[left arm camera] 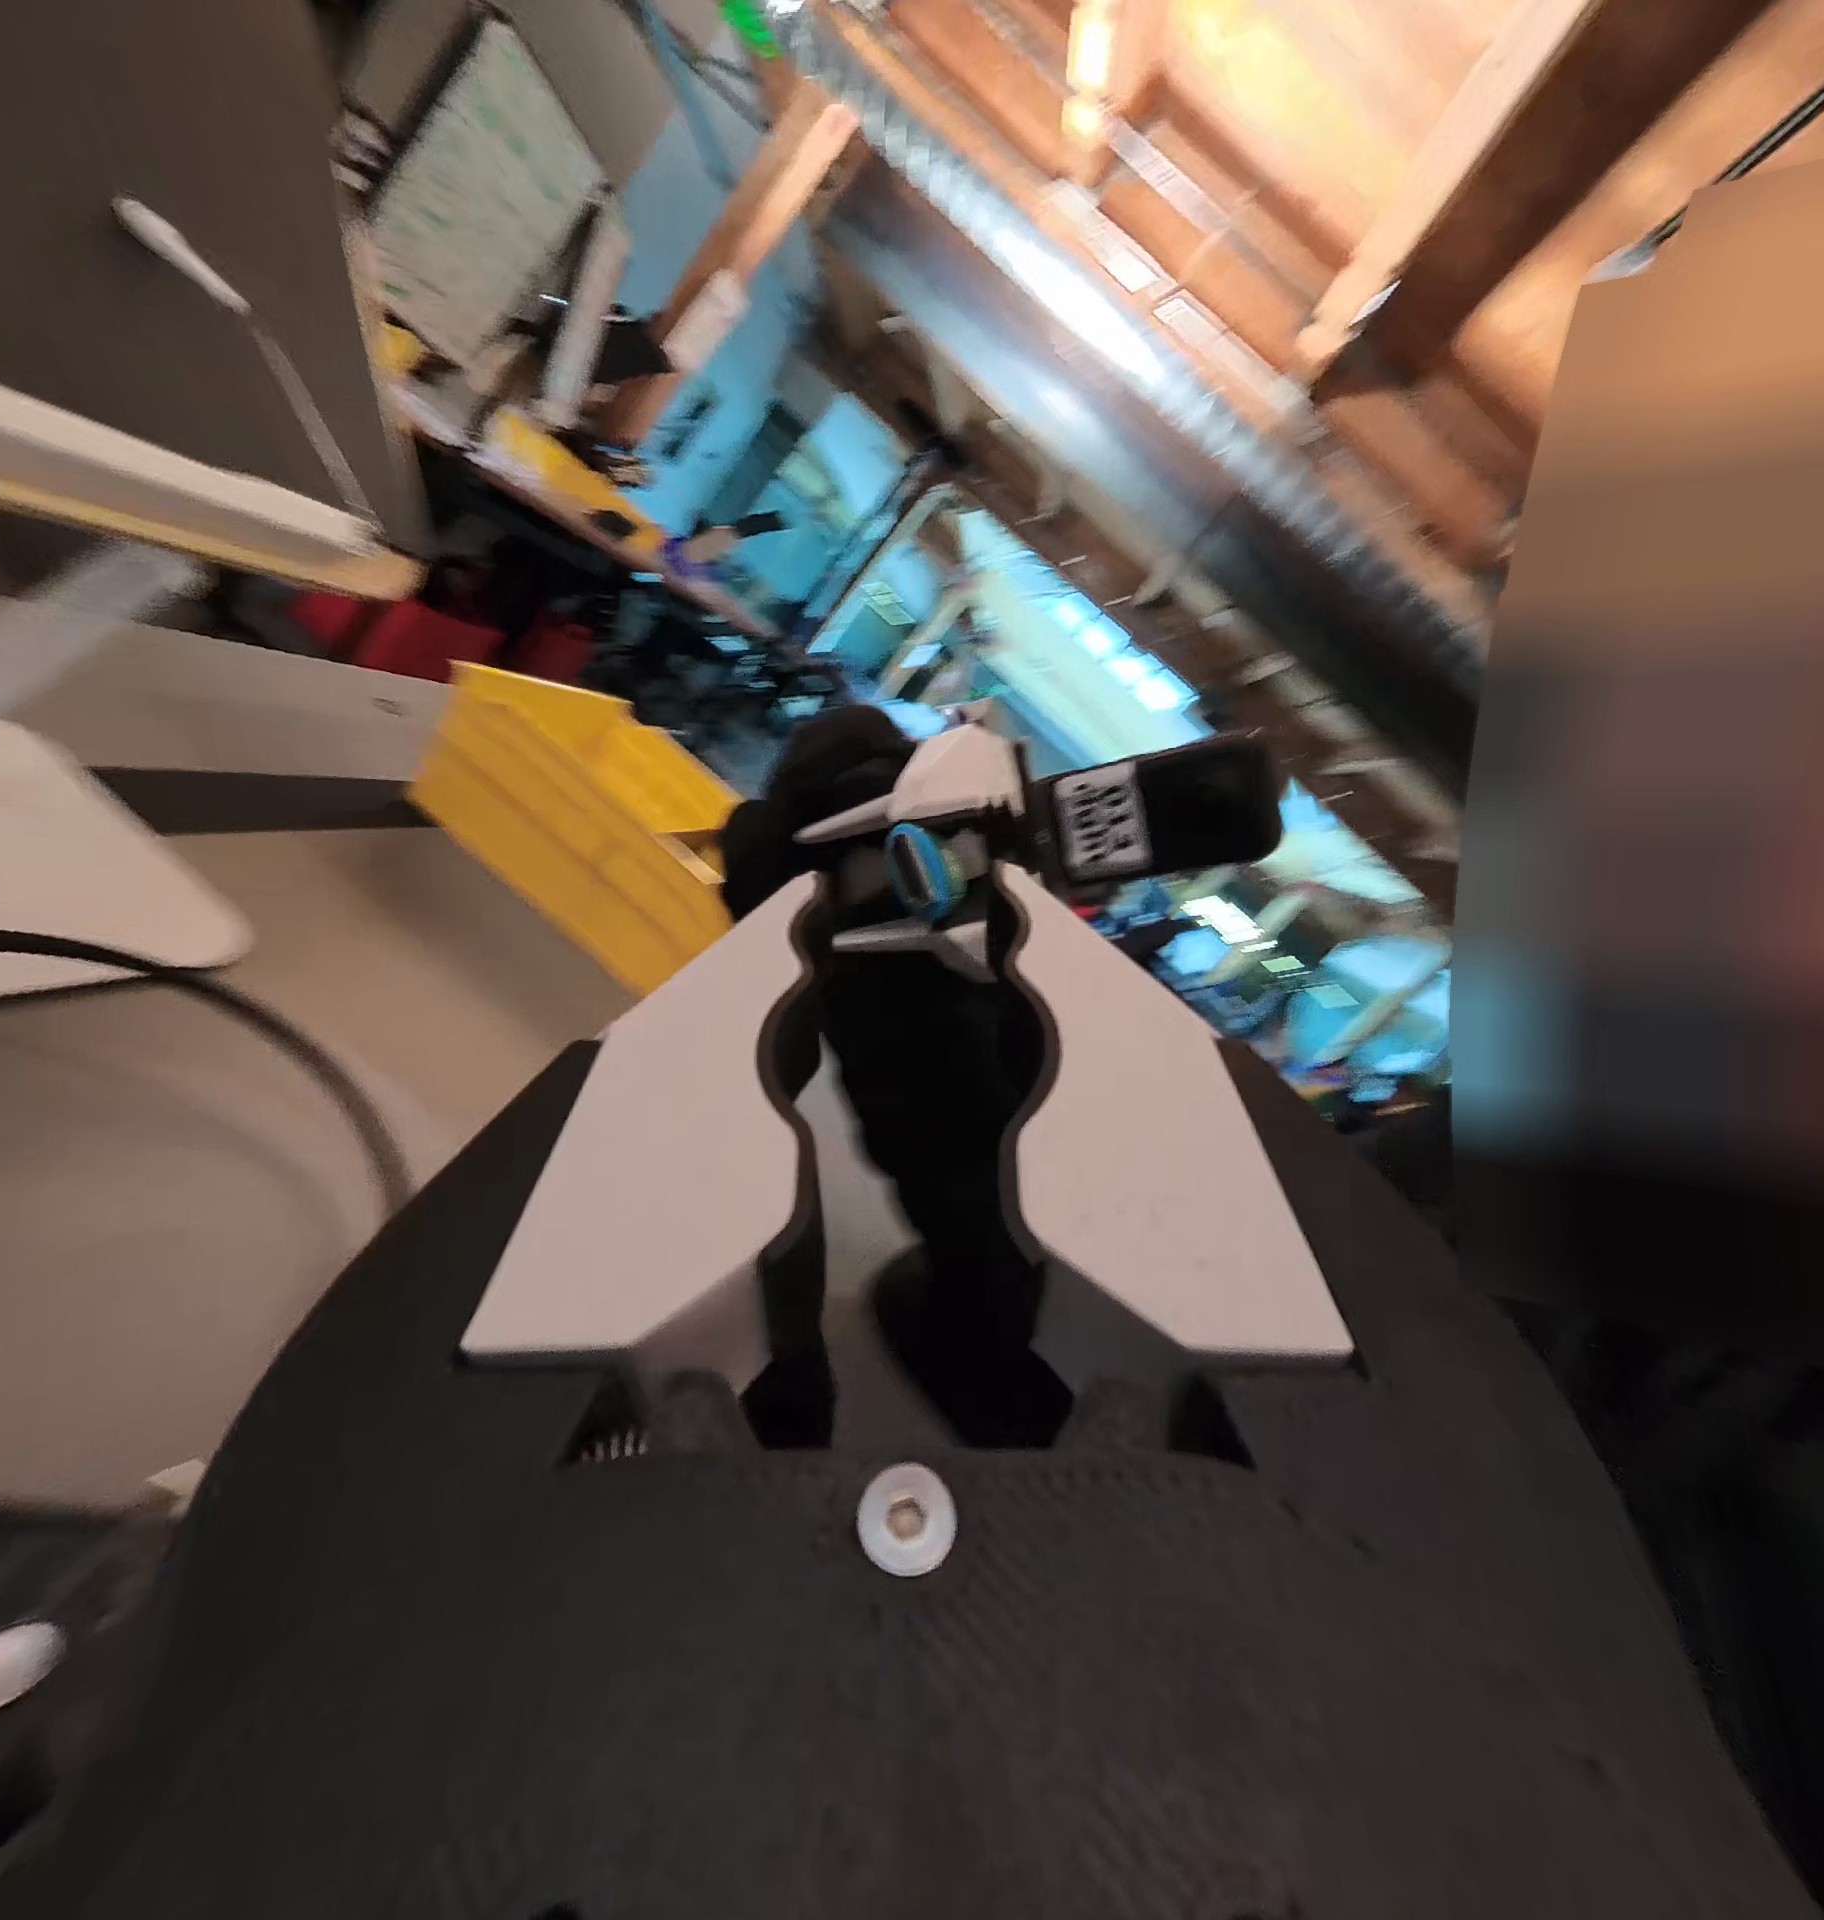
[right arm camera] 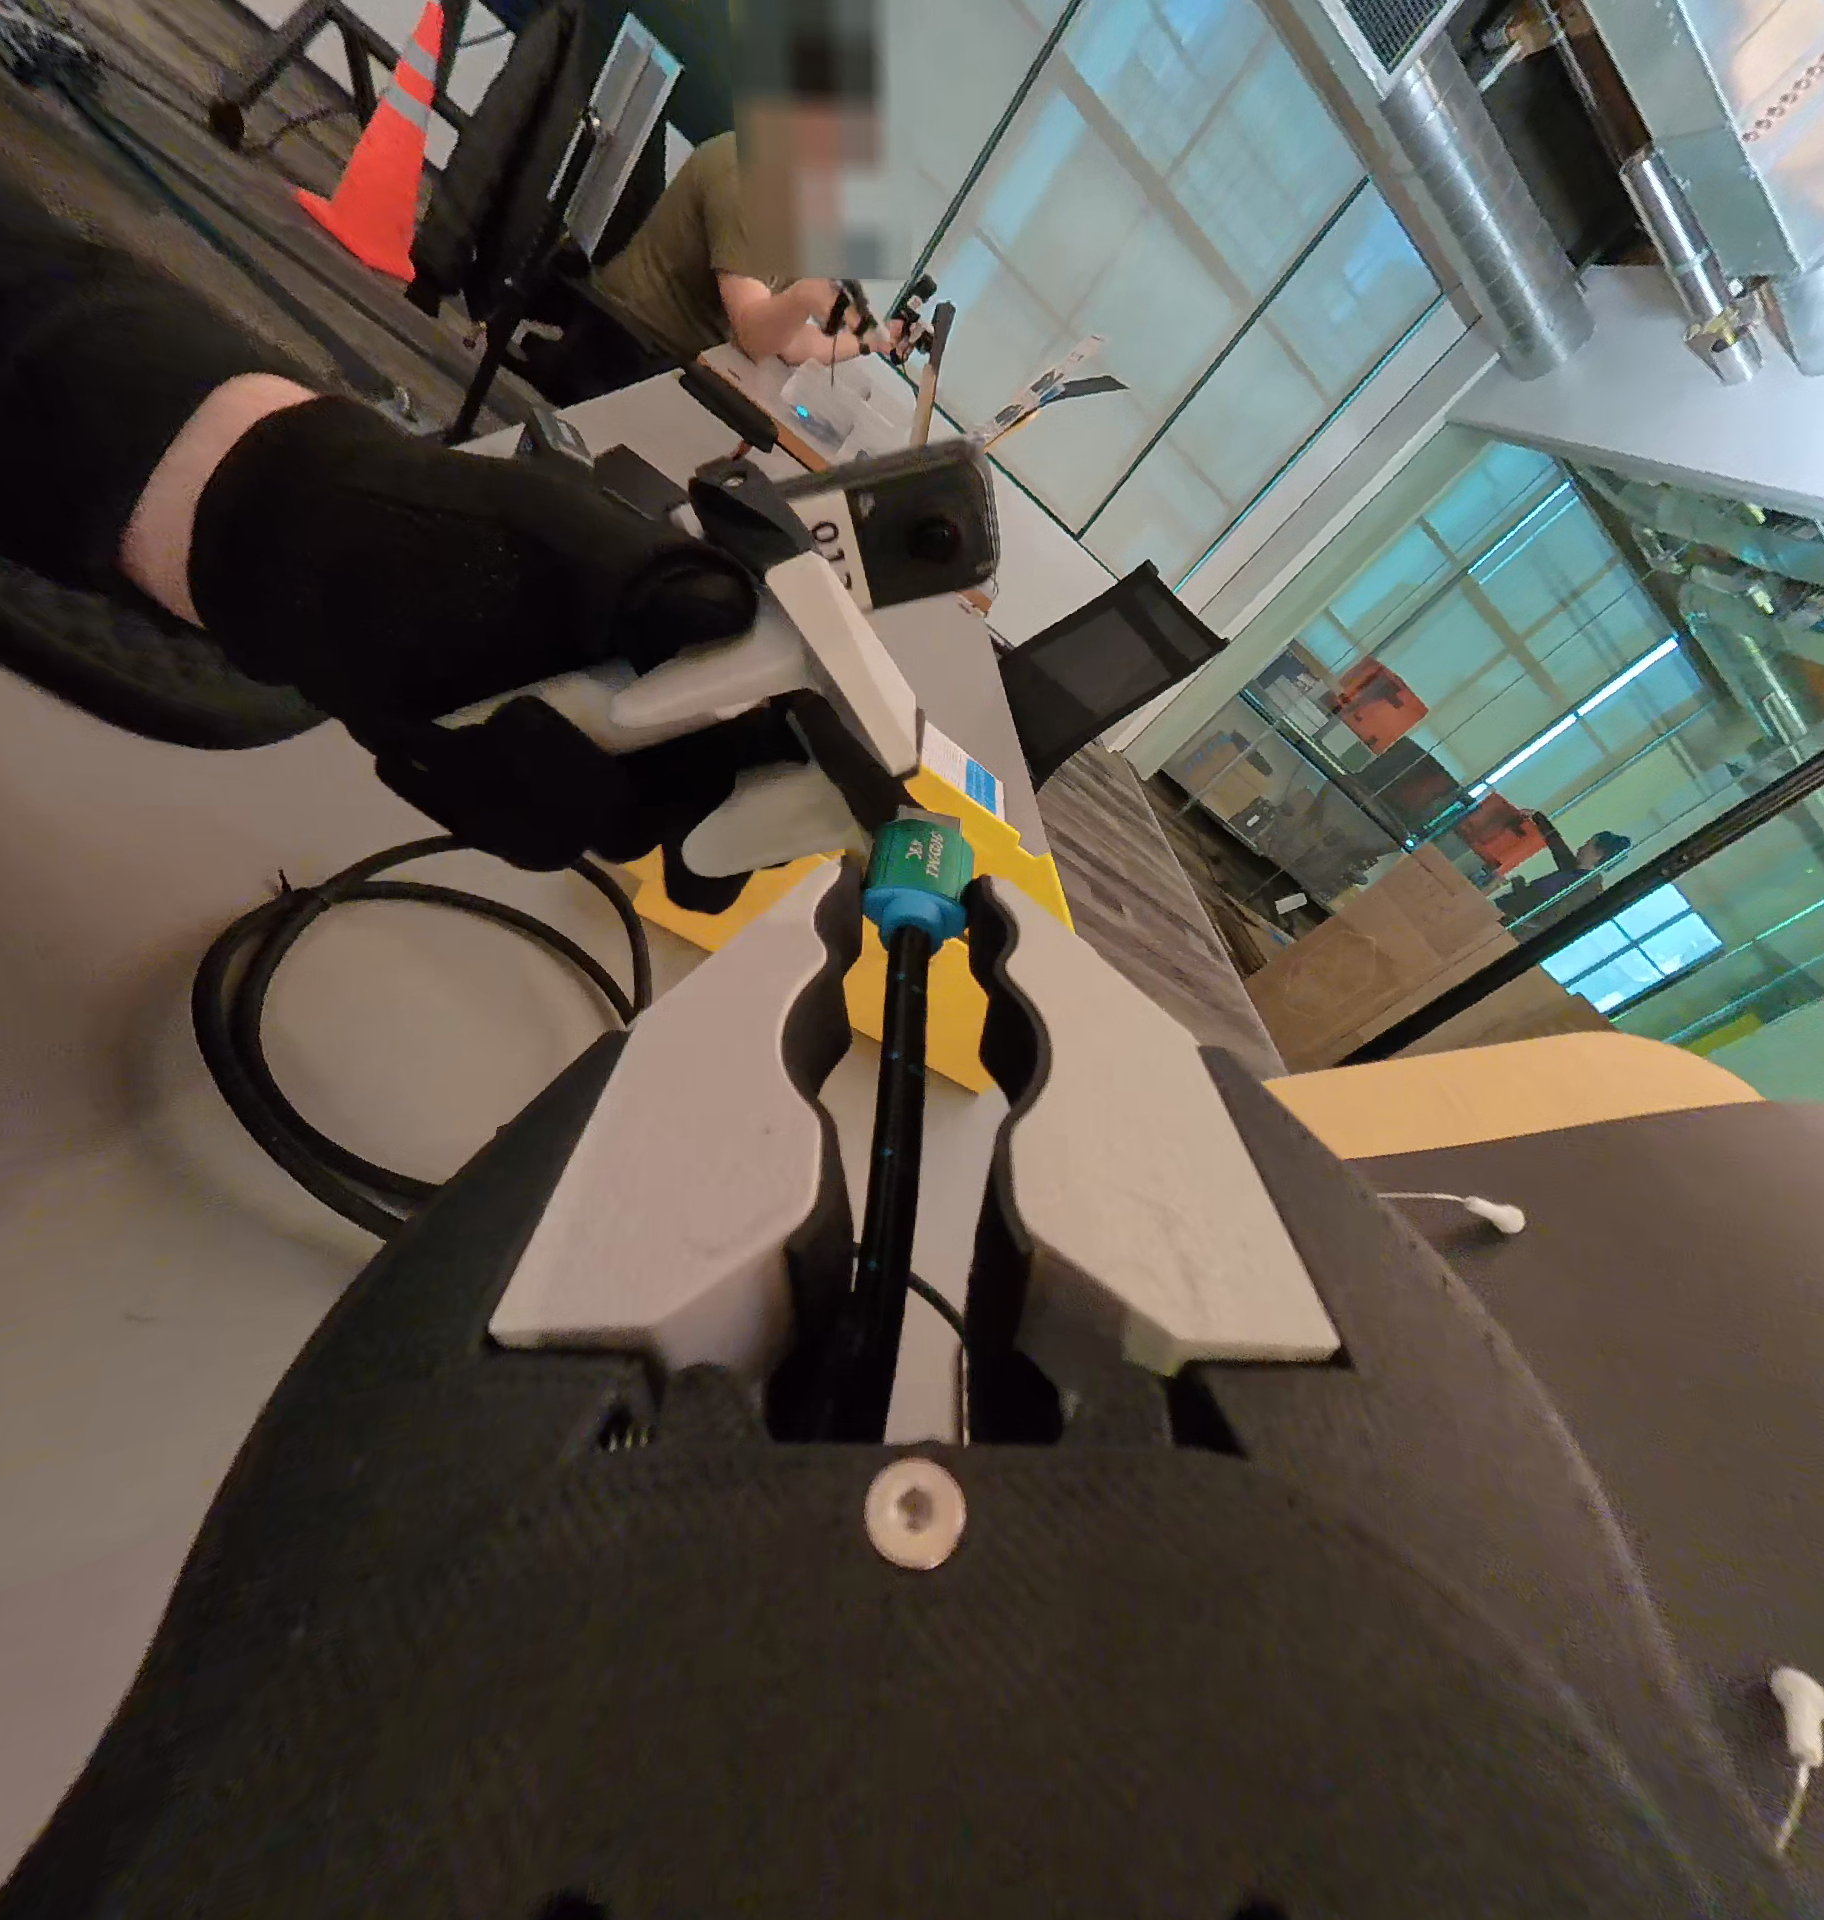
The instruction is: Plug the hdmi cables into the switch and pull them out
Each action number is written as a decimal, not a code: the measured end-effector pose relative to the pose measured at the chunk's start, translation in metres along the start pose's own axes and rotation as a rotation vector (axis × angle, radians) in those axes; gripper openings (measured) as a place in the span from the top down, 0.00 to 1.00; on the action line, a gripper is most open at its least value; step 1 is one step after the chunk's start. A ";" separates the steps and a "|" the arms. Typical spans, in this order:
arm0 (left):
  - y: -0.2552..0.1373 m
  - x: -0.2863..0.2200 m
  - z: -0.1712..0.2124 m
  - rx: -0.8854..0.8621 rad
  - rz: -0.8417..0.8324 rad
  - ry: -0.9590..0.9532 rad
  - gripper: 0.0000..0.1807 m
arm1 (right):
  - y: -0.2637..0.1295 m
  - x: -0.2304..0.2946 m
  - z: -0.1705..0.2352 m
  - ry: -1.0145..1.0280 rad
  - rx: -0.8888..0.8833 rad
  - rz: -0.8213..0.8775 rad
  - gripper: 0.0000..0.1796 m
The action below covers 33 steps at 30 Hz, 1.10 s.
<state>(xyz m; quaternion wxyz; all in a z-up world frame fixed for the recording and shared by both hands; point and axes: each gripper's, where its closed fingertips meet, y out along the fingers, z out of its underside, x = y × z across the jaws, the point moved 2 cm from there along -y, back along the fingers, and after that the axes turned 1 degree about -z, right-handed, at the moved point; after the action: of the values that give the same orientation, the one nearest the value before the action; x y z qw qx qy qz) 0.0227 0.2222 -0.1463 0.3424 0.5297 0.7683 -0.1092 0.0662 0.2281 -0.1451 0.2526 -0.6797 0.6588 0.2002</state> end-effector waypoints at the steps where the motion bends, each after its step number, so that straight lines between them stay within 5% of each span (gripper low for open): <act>1: -0.003 0.001 -0.002 0.007 -0.031 0.037 0.84 | -0.002 -0.001 0.002 0.017 -0.004 -0.005 0.90; 14: -0.032 0.060 0.035 0.578 -0.503 0.623 0.70 | -0.032 -0.015 0.032 0.208 -0.025 -0.051 0.90; 26: -0.056 0.114 0.076 0.912 -0.614 0.683 0.59 | -0.038 -0.012 0.046 0.246 -0.020 -0.081 0.89; 33: -0.065 0.139 0.091 1.035 -0.613 0.637 0.43 | -0.035 -0.009 0.051 0.259 -0.017 -0.096 0.89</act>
<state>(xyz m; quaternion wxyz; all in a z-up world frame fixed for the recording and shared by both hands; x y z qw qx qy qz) -0.0264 0.2499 -0.3154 -0.2442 0.3898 0.7959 -0.3936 0.1034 0.2663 -0.1771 0.1689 -0.7327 0.6509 0.1043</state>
